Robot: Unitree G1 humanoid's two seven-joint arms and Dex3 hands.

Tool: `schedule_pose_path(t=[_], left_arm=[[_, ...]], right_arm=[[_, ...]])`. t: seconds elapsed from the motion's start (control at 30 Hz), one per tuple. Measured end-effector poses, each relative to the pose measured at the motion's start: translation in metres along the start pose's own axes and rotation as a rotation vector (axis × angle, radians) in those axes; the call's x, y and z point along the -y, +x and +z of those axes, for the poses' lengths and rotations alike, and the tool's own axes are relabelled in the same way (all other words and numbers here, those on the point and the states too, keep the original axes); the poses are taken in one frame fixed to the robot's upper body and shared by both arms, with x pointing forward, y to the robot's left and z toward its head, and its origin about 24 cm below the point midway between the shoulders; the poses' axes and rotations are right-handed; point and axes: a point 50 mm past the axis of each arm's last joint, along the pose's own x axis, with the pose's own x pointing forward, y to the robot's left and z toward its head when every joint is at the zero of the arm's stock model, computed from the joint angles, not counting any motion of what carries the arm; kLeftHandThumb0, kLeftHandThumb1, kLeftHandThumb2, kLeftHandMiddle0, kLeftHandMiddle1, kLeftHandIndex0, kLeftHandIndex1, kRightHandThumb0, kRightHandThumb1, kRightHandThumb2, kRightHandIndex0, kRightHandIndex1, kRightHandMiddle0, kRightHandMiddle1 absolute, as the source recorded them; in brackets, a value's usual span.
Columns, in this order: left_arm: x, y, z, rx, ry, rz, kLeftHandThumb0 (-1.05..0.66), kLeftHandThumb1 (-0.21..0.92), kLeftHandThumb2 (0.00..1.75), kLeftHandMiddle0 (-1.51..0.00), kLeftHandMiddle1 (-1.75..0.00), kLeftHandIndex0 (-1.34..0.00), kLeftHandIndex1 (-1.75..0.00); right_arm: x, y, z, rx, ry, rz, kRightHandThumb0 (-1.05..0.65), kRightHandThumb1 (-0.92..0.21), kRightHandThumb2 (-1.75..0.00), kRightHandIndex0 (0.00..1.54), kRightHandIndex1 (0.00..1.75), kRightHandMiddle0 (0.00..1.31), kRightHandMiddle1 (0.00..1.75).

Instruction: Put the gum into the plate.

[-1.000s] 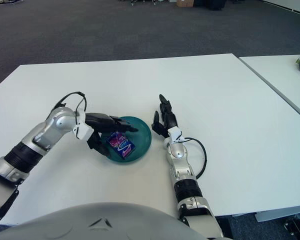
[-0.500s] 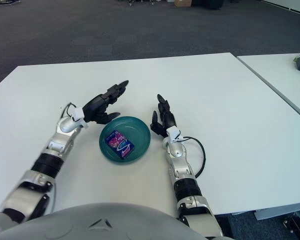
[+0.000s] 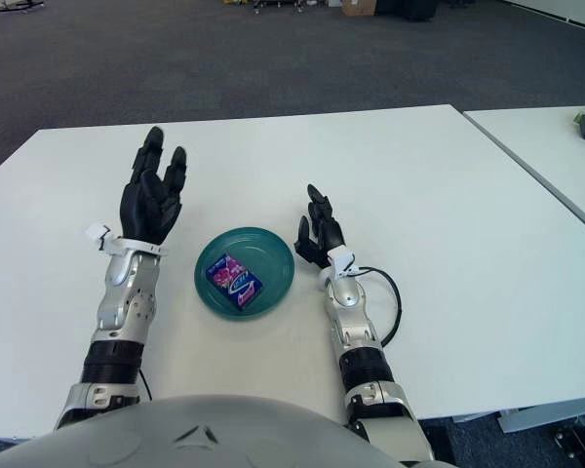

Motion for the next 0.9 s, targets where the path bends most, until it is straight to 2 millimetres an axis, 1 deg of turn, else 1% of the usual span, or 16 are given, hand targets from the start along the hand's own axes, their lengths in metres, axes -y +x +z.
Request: schedule_pose_path(t=[0.17, 0.23, 0.4, 0.5, 0.73, 0.9], left_arm=[[-0.019, -0.025, -0.015, -0.073, 0.19, 0.114, -1.05, 0.92, 1.0, 0.0, 0.0, -0.01, -0.12], [-0.025, -0.039, -0.023, -0.109, 0.269, 0.152, -1.04, 0.92, 1.01, 0.0, 0.0, -0.01, -0.13], [-0.035, -0.069, -0.038, -0.175, 0.362, 0.204, -1.04, 0.92, 1.03, 0.0, 0.0, 0.0, -0.14], [-0.036, -0.082, -0.042, -0.186, 0.397, 0.212, -1.03, 0.92, 1.04, 0.0, 0.0, 0.0, -0.16], [-0.027, -0.087, -0.035, -0.079, 0.43, 0.154, -1.04, 0.92, 1.04, 0.0, 0.0, 0.0, -0.14], [-0.026, -0.086, -0.035, -0.057, 0.444, 0.126, -1.04, 0.92, 1.05, -0.01, 0.0, 0.0, -0.14]], right_arm=[[0.0, 0.0, 0.0, 0.002, -0.001, 0.002, -0.7, -0.92, -0.97, 0.03, 0.0, 0.0, 0.21], [0.0, -0.001, 0.0, 0.002, -0.002, 0.004, -0.7, -0.92, -0.97, 0.03, 0.0, 0.0, 0.21], [0.001, -0.002, 0.0, 0.002, -0.003, 0.005, -0.69, -0.92, -0.99, 0.04, 0.0, 0.0, 0.21], [0.001, -0.002, 0.0, 0.002, -0.003, 0.004, -0.67, -0.92, -1.0, 0.04, 0.0, 0.0, 0.23], [0.002, -0.004, -0.001, 0.004, -0.001, 0.0, -0.64, -0.92, -1.01, 0.04, 0.0, 0.0, 0.24], [0.002, -0.005, -0.001, 0.009, 0.0, 0.004, -0.63, -0.92, -1.02, 0.03, 0.0, 0.0, 0.24]])
